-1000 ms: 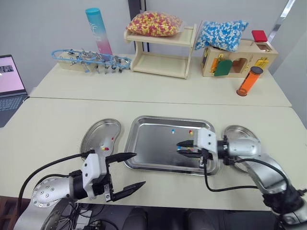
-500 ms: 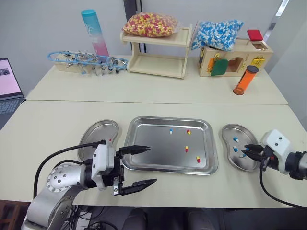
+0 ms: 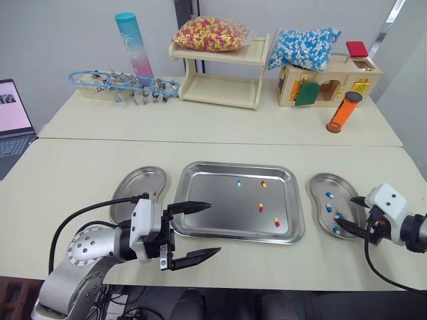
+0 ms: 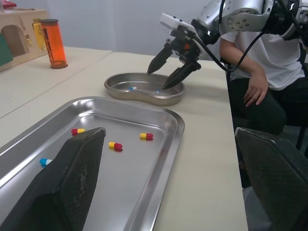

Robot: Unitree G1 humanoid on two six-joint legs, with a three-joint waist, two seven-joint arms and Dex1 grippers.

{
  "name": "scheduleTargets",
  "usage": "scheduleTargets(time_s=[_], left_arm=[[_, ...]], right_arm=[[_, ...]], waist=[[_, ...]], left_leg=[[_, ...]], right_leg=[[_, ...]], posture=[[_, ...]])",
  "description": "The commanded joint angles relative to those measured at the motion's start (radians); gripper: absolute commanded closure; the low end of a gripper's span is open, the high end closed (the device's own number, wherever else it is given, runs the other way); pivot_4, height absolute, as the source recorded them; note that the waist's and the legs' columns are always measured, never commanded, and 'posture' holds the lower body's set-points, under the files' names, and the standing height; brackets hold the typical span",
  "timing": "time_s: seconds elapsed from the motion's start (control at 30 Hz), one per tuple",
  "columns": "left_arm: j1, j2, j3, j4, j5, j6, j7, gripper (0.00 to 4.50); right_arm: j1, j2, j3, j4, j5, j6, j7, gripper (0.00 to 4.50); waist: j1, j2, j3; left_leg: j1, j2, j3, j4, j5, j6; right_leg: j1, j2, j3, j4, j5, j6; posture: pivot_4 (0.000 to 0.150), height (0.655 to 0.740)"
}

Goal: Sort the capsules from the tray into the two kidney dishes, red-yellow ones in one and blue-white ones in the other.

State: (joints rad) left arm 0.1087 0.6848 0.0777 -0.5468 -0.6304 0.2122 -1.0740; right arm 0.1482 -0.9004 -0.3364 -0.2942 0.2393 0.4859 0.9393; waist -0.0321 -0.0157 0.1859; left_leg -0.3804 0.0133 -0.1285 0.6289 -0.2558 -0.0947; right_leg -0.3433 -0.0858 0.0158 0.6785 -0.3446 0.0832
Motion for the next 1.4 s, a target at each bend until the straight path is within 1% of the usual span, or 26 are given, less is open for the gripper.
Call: scheduleTargets(time_s=[0.03, 0.23, 0.33, 0.43, 0.5, 0.63, 0.73, 0.8, 1.0, 1.2, 1.4], left_arm=[[0.044, 0.011, 0.079, 0.008, 0.019, -0.026, 0.028, 0.0], [0.152, -0.039, 0.186, 0.033, 0.078, -0.079, 0.128, 0.0], [0.208, -0.069, 0.235, 0.042, 0.095, -0.079, 0.183, 0.0], [0.277, -0.12, 0.327, 0.058, 0.099, -0.06, 0.282, 0.0], [0.298, -0.141, 0.367, 0.051, 0.089, -0.029, 0.337, 0.0], [0.325, -0.162, 0.418, 0.068, 0.115, -0.016, 0.414, 0.0], [0.359, -0.175, 0.439, 0.084, 0.138, -0.028, 0.435, 0.0], [0.384, -0.181, 0.45, 0.079, 0.136, -0.025, 0.441, 0.0], [0.421, -0.197, 0.47, 0.021, 0.099, 0.006, 0.47, 0.0], [0.457, -0.194, 0.498, -0.013, 0.073, 0.019, 0.463, 0.0], [0.48, -0.188, 0.507, -0.049, 0.057, 0.023, 0.443, 0.0]], right_arm=[[0.014, -0.001, -0.077, -0.066, 0.056, -0.061, 0.032, 0.05], [0.093, 0.045, -0.149, -0.132, 0.111, -0.162, 0.066, 0.05], [0.144, 0.071, -0.187, -0.123, 0.11, -0.262, 0.087, 0.05], [0.188, 0.093, -0.256, -0.062, 0.139, -0.317, 0.116, 0.05], [0.239, 0.085, -0.295, -0.019, 0.154, -0.349, 0.176, 0.05], [0.296, 0.058, -0.343, 0.132, 0.116, -0.493, 0.249, 0.05], [0.291, 0.036, -0.339, 0.238, 0.104, -0.548, 0.271, 0.05], [0.277, 0.026, -0.331, 0.278, 0.104, -0.557, 0.27, 0.05], [0.237, 0.001, -0.3, 0.332, 0.103, -0.562, 0.275, 0.05], [0.175, -0.018, -0.264, 0.379, 0.1, -0.572, 0.274, 0.05], [0.11, -0.014, -0.232, 0.371, 0.12, -0.538, 0.266, 0.05]], waist=[[-0.001, 0.0, 0.0], [0.003, -0.001, 0.0], [0.004, -0.001, 0.0], [0.004, -0.001, 0.0], [0.004, -0.001, 0.0], [0.005, -0.001, 0.001], [0.003, -0.001, 0.001], [-0.001, -0.001, 0.0], [0.001, -0.001, 0.0], [0.002, -0.001, 0.0], [0.002, -0.001, 0.0]], left_leg=[[0.0, 0.0, 0.0, 0.0, 0.0, 0.0], [0.0, 0.0, 0.0, 0.0, 0.0, 0.0], [0.0, 0.0, 0.0, 0.0, 0.0, 0.0], [0.0, 0.0, 0.0, 0.0, 0.0, 0.0], [0.0, 0.0, 0.0, 0.0, 0.0, 0.0], [0.001, 0.0, 0.0, 0.0, 0.0, 0.0], [0.001, 0.0, 0.0, 0.0, 0.0, 0.0], [0.002, 0.0, 0.001, 0.0, 0.0, 0.0], [0.001, 0.0, 0.001, 0.0, 0.0, 0.0], [0.001, 0.0, 0.001, 0.0, 0.0, 0.0], [0.001, 0.0, 0.002, 0.0, 0.0, 0.0]], right_leg=[[0.0, 0.0, 0.0, 0.0, 0.0, 0.0], [0.0, 0.0, 0.0, 0.0, 0.0, 0.0], [0.001, 0.0, 0.0, -0.001, 0.0, 0.0], [0.001, 0.0, 0.0, -0.001, 0.0, 0.0], [0.001, 0.0, 0.0, -0.001, 0.0, 0.0], [0.002, 0.0, -0.001, -0.001, 0.0, 0.0], [0.003, 0.0, 0.0, -0.001, 0.0, 0.0], [0.002, 0.0, 0.0, -0.001, 0.0, 0.0], [0.002, 0.0, 0.001, -0.001, 0.0, 0.0], [0.002, 0.0, 0.0, -0.002, 0.0, 0.0], [0.002, 0.0, 0.001, -0.002, 0.0, 0.0]], posture=[[0.15, 0.74], [0.15, 0.74], [0.15, 0.74], [0.15, 0.74], [0.15, 0.74], [0.15, 0.74], [0.15, 0.74], [0.15, 0.74], [0.15, 0.74], [0.15, 0.74], [0.15, 0.74]])
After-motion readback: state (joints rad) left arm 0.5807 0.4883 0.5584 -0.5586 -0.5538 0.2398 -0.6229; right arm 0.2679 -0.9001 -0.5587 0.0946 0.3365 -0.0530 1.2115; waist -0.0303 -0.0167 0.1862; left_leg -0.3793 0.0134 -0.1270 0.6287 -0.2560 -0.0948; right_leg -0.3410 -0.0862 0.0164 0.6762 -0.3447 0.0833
